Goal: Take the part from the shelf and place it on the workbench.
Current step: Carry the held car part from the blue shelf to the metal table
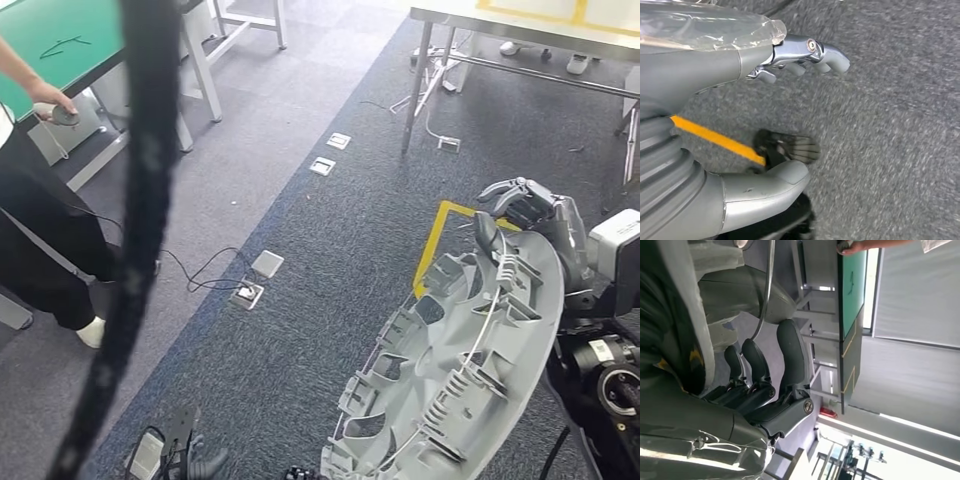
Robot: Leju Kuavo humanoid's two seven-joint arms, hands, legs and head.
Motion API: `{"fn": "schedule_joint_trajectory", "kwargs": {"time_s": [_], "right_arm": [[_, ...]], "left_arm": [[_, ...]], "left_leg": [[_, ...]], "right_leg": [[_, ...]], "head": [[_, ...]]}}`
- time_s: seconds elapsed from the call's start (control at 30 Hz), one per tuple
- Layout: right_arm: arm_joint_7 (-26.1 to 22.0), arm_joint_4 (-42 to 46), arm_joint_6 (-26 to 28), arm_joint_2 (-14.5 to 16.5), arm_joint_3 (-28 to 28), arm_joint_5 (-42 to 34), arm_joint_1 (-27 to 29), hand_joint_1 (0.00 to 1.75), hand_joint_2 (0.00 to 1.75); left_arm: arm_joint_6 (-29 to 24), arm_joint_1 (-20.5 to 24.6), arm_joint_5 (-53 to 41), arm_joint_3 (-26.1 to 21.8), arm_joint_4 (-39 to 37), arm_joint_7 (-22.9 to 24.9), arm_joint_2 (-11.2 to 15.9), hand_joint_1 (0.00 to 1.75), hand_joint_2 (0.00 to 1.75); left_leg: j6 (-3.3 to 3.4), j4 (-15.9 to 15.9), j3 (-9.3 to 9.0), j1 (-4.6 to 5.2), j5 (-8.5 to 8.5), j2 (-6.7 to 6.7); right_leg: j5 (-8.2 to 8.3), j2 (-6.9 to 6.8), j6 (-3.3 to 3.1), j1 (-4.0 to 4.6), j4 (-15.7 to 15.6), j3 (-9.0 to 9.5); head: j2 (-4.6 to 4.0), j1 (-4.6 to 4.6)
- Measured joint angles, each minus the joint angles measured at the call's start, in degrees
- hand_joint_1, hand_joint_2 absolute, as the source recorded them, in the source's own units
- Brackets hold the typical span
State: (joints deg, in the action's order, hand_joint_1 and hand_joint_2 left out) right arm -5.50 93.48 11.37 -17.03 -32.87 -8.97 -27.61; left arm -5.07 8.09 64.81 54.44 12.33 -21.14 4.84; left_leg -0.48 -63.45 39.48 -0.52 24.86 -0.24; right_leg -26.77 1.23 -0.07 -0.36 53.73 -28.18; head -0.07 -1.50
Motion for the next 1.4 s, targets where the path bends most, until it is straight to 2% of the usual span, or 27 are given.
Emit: {"fn": "schedule_joint_trajectory", "kwargs": {"time_s": [0.03,0.1,0.2,0.23,0.27,0.37,0.4,0.43,0.47,0.53,0.57,0.6,0.63,0.7,0.77,0.8,0.87,0.9,0.93,0.97,1.03,1.07,1.1,1.2,1.27,1.33,1.4], "right_arm": [[-0.01,-0.01,0.0,0.01,-0.01,-0.01,-0.02,1.75,1.75],[0.01,-0.03,0.0,0.03,-0.01,-0.04,-0.05,1.75,1.75],[0.02,-0.08,0.07,0.05,0.11,-0.05,0.14,1.75,1.75],[-0.01,-0.09,0.13,0.05,0.21,-0.05,0.17,1.75,1.75],[-0.03,-0.09,0.19,0.05,0.32,-0.05,0.15,1.75,1.75],[-0.04,-0.1,0.34,0.05,0.48,-0.05,0.43,1.75,1.75],[-0.03,-0.12,0.38,0.05,0.49,-0.05,0.63,1.75,1.75],[-0.03,-0.14,0.41,0.05,0.51,-0.05,0.77,1.75,1.75],[-0.02,-0.15,0.43,0.05,0.56,-0.05,0.85,1.75,1.75],[-0.06,-0.17,0.46,0.05,0.72,-0.05,0.9,1.75,1.75],[-0.07,-0.19,0.46,0.05,0.79,-0.05,0.88,1.75,1.75],[-0.08,-0.2,0.46,0.05,0.84,-0.05,0.9,1.75,1.75],[-0.09,-0.21,0.46,0.05,0.85,-0.05,0.94,1.75,1.75],[-0.09,-0.17,0.46,0.05,0.91,-0.05,1.09,1.75,1.75],[-0.12,-0.11,0.46,0.04,0.99,-0.05,1.08,1.75,1.75],[-0.16,-0.07,0.46,0.05,1.01,-0.05,1.03,1.75,1.75],[-0.24,-0.03,0.5,0.1,0.99,-0.05,1.11,1.75,1.75],[-0.25,-0.02,0.57,0.11,0.97,-0.05,1.26,1.75,1.75],[-0.25,-0.01,0.68,0.1,0.97,-0.03,1.46,1.75,1.75],[-0.24,0.04,0.85,0.1,0.98,0.04,1.66,1.75,1.75],[-0.21,0.29,1.13,0.1,1.03,0.21,1.98,1.75,1.75],[-0.2,0.44,1.23,0.1,1.05,0.31,2.12,1.75,1.75],[-0.16,0.58,1.31,0.11,1.07,0.37,2.23,1.75,1.75],[0.0,1.01,1.46,0.1,1.26,0.68,2.85,1.75,1.75],[0.02,1.44,1.51,0.09,1.46,0.94,3.08,1.75,1.75],[0.07,1.78,1.5,0.09,1.51,1.12,3.12,1.75,1.75],[0.22,1.91,1.49,0.09,1.48,1.2,3.29,1.75,1.75]], "left_arm": [[0.0,-0.03,0.0,0.01,0.0,0.0,0.09,0.0,1.75],[0.01,0.03,-0.01,0.0,0.01,0.0,0.19,0.0,1.75],[0.01,0.1,-0.04,0.01,0.02,0.0,0.1,0.0,1.75],[0.0,0.13,-0.09,0.01,0.01,0.0,0.04,0.0,1.75],[0.0,0.2,-0.15,0.01,0.01,0.0,0.02,0.0,1.75],[0.0,0.42,-0.27,0.01,0.01,0.0,0.04,0.0,1.75],[0.0,0.41,-0.29,0.01,0.01,0.0,0.03,0.0,1.75],[0.01,0.38,-0.32,0.01,0.01,0.0,0.01,0.0,1.75],[0.01,0.36,-0.34,0.01,0.02,0.0,-0.03,0.0,1.75],[0.01,0.31,-0.38,0.01,0.02,0.0,-0.14,0.0,1.75],[0.01,0.33,-0.39,0.01,0.01,0.0,-0.16,0.0,1.75],[0.01,0.33,-0.4,0.01,0.01,0.01,-0.16,0.0,1.75],[0.0,0.3,-0.41,0.01,0.0,0.01,-0.15,0.0,1.75],[0.01,0.29,-0.42,0.01,0.0,0.01,-0.11,0.0,1.75],[0.02,0.31,-0.43,0.01,0.01,-0.01,-0.11,0.0,1.75],[0.02,0.33,-0.42,0.01,0.01,-0.02,-0.11,0.0,1.75],[0.02,0.23,-0.4,0.01,0.01,-0.02,-0.14,0.0,1.75],[0.02,0.12,-0.39,0.01,0.0,-0.02,-0.15,0.0,1.75],[0.02,-0.04,-0.35,0.01,0.0,-0.02,-0.15,0.0,1.75],[0.02,-0.22,-0.3,0.01,0.0,-0.02,-0.14,0.0,1.75],[0.01,-0.51,-0.2,0.01,0.0,-0.05,-0.04,0.0,1.75],[0.01,-0.6,-0.17,0.01,0.0,-0.09,0.04,0.0,1.75],[0.01,-0.63,-0.15,0.01,0.0,-0.15,0.1,0.0,1.75],[0.02,-0.67,-0.02,0.01,0.01,-0.36,0.02,0.0,1.75],[0.02,-0.69,0.07,0.01,0.01,-0.51,-0.12,0.0,1.75],[0.02,-0.7,0.14,-0.01,0.0,-0.64,-0.1,0.0,1.75],[0.02,-0.77,0.19,-0.02,0.0,-0.72,-0.07,0.0,1.75]], "left_leg": [[0.28,3.91,-1.38,0.1,-1.96,-0.26],[1.0,8.31,-3.07,0.42,-3.23,-0.78],[2.16,9.01,-4.11,0.41,-2.73,-0.56],[2.49,9.19,-4.72,0.28,-2.46,-0.36],[2.77,9.35,-5.32,0.19,-2.22,-0.23],[3.16,9.44,-6.49,0.17,-1.19,0.12],[3.15,9.42,-6.94,0.18,-0.77,0.25],[3.12,9.39,-7.52,0.18,-0.31,0.39],[3.05,9.37,-8.2,0.18,0.18,0.53],[2.72,9.39,-9.68,0.21,1.22,0.87],[2.49,9.38,-10.05,0.26,1.61,1.09],[2.19,9.4,-10.22,0.34,1.92,1.38],[1.91,9.27,-10.26,0.45,2.09,1.66],[1.39,8.85,-10.39,0.56,2.42,2.11],[0.94,5.77,-9.21,0.46,2.94,1.63],[0.71,2.49,-7.37,0.36,3.81,1.22],[0.28,-5.29,-2.27,0.24,6.56,0.76],[0.16,-7.88,-0.09,0.22,7.5,0.73],[0.17,-8.46,1.14,0.22,7.28,0.7],[0.32,-6.79,1.24,0.22,5.66,0.63],[0.95,1.26,-0.95,0.28,-0.11,-0.13],[1.28,5.02,-2.14,0.38,-1.91,-0.67],[1.61,7.49,-3.0,0.5,-2.89,-1.16],[2.35,9.03,-4.12,0.55,-2.72,-1.1],[2.84,9.3,-5.14,0.32,-2.49,-0.56],[3.21,9.38,-5.96,0.25,-1.94,-0.15],[3.3,9.34,-6.56,0.25,-1.28,0.17]], "right_leg": [[-0.41,0.24,0.19,0.04,-0.01,0.47],[-1.11,0.63,0.76,0.04,-0.04,0.84],[-1.72,0.77,1.76,0.08,0.48,1.21],[-2.11,0.49,2.07,0.1,1.72,0.83],[-2.91,0.14,2.36,0.08,4.1,-0.33],[-6.83,-0.55,2.91,-0.14,15.55,-7.18],[-7.26,-0.61,3.05,-0.18,17.61,-8.94],[-6.5,-0.68,3.12,-0.19,17.6,-9.72],[-4.5,-0.82,3.05,-0.19,15.48,-9.48],[1.08,-1.97,2.48,0.04,7.66,-7.28],[2.53,-2.75,2.15,0.31,4.15,-6.44],[3.48,-3.32,1.74,0.58,1.98,-5.83],[3.31,-3.53,1.4,0.83,1.24,-5.69],[3.52,-2.75,0.74,0.75,0.76,-4.92],[3.33,-2.06,0.32,0.41,0.36,-4.0],[3.17,-1.73,0.12,0.27,0.22,-3.57],[2.68,-0.98,-0.18,0.22,0.17,-3.12],[2.39,-0.53,-0.22,0.23,0.17,-2.84],[2.06,-0.04,-0.22,0.23,0.17,-2.45],[1.71,0.46,-0.18,0.23,0.17,-1.95],[0.89,1.33,0.04,0.23,0.17,-0.89],[0.5,1.74,0.24,0.26,0.2,-0.52],[0.14,2.09,0.51,0.29,0.2,-0.41],[-0.46,2.68,1.43,0.4,0.57,-0.16],[-1.61,1.58,1.99,0.48,2.52,-0.71],[-4.26,0.06,2.58,0.34,9.12,-4.15],[-6.79,-0.49,2.98,0.1,16.57,-8.69]], "head": [[-0.01,0.03],[-0.01,0.02],[0.0,-0.02],[0.0,0.06],[0.0,0.16],[0.0,0.36],[0.0,0.37],[0.0,0.37],[0.0,0.38],[-0.01,0.43],[-0.01,0.53],[-0.01,0.58],[-0.01,0.58],[0.0,0.48],[0.0,0.32],[0.0,0.2],[0.0,-0.05],[0.0,-0.13],[0.0,-0.17],[0.0,-0.21],[0.0,-0.27],[0.0,-0.26],[0.0,-0.24],[0.0,-0.16],[-0.01,-0.01],[-0.01,0.16],[-0.01,0.22]]}}
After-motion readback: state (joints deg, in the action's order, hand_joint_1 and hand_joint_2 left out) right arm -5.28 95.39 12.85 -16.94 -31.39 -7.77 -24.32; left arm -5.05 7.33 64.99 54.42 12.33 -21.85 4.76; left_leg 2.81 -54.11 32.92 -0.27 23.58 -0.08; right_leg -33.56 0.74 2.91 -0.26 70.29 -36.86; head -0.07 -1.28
